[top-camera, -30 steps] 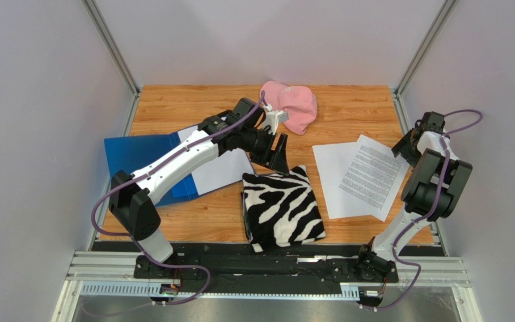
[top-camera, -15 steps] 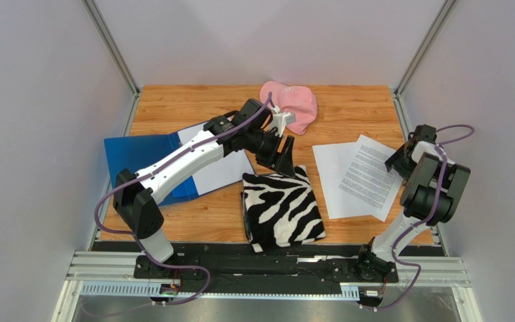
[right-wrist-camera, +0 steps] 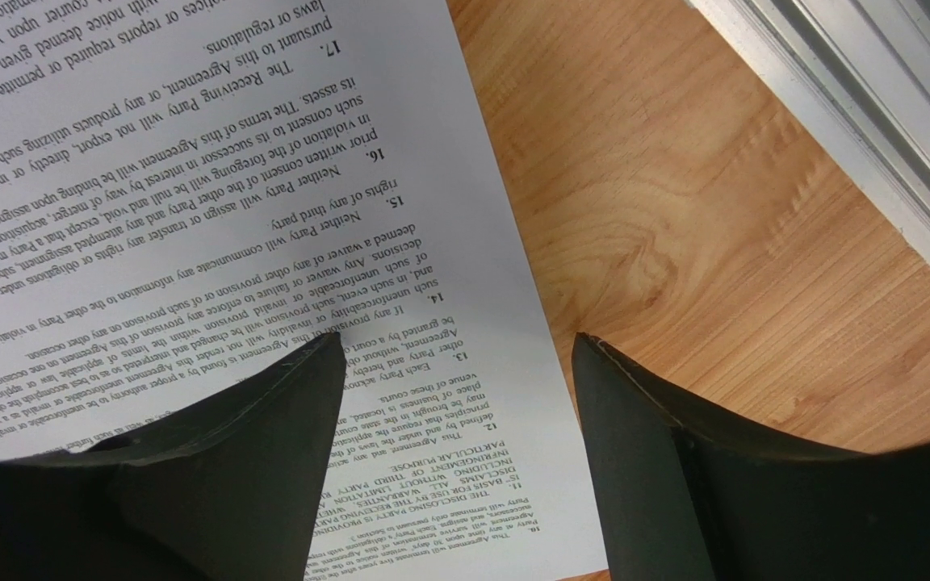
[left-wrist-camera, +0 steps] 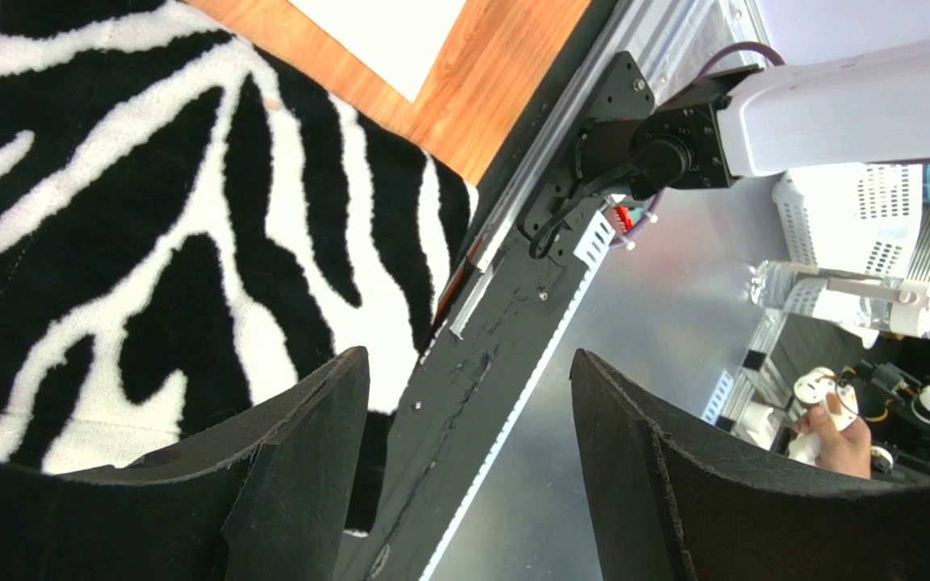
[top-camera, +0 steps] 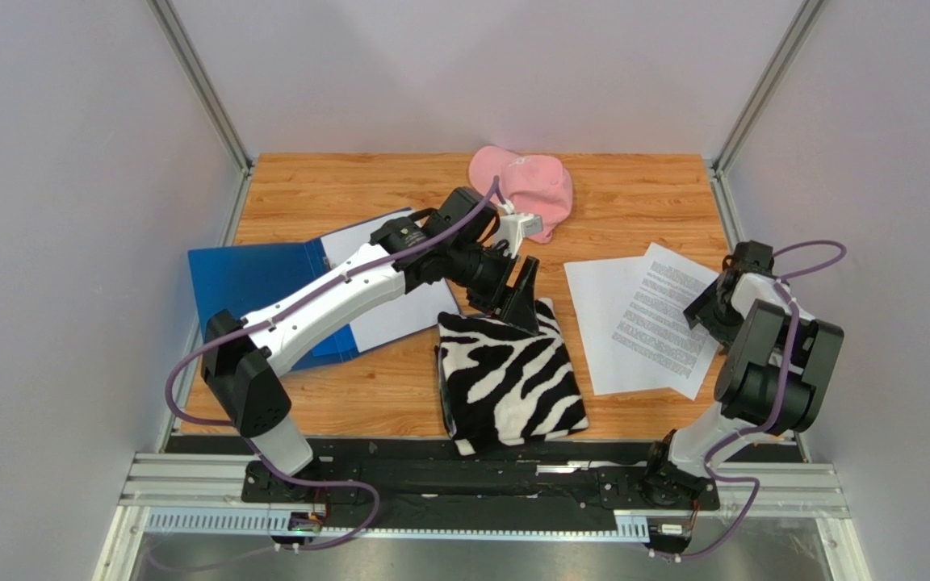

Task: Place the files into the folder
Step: Pick up the file from the center of the board.

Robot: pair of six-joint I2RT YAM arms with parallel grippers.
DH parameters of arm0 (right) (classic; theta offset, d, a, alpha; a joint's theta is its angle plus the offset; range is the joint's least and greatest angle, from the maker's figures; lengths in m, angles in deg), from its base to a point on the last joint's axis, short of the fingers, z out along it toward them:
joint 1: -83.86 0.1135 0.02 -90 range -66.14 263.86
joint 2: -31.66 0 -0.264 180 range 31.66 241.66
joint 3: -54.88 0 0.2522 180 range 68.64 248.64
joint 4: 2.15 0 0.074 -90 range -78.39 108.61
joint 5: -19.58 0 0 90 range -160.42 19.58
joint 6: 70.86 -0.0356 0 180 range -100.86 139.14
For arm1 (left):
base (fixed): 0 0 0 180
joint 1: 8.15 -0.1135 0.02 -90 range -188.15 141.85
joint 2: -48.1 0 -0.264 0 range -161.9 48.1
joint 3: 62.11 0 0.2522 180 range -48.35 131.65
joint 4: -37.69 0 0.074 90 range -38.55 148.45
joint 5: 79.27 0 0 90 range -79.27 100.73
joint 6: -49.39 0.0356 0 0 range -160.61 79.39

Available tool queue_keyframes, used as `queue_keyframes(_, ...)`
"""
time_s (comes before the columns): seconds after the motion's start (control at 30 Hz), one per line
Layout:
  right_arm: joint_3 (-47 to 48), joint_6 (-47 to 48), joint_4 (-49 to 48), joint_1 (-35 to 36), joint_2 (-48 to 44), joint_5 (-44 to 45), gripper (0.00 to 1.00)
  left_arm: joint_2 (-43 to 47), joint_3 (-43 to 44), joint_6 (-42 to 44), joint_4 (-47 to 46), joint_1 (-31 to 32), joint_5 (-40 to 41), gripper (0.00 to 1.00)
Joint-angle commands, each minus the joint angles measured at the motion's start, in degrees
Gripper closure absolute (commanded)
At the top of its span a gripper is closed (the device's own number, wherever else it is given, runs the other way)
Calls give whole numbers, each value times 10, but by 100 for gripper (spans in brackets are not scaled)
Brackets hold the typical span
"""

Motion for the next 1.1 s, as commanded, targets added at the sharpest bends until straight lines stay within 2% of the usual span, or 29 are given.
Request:
queue_keyframes(0.0, 3, -10, -6, 7, 13, 12, 30, 33, -5, -11, -18, 6, 0, 29)
queue_keyframes(0.23, 0, -6, -10, 16, 40, 10, 39, 26, -3, -13, -22, 6, 0, 29)
queue_keyframes(0.33, -5, -4, -23, 17, 40, 6, 50, 24, -4, -12, -22, 7, 2, 29)
queue_keyframes(0.5, -10, -2, -31, 18, 37, -2, 59, 15, 2, -11, -21, 7, 4, 29)
queue_keyframes(0.6, -7, 3, -27, 23, 29, -1, 52, 12, 5, -12, -25, 6, 1, 29)
queue_keyframes(0.63, -8, 8, -30, 24, 20, -10, 44, 12, 4, -11, -25, 7, -1, 29)
queue_keyframes(0.73, -22, 26, -37, 25, -1, -38, 29, 15, -1, -5, -28, 6, -2, 29)
queue_keyframes(0.87, -54, 34, -49, 25, -57, -43, 23, 13, 5, 2, -18, 7, -11, 29)
queue_keyframes(1.07, -54, 38, -38, 25, -33, -48, 22, 27, -5, -9, -29, 7, -17, 29)
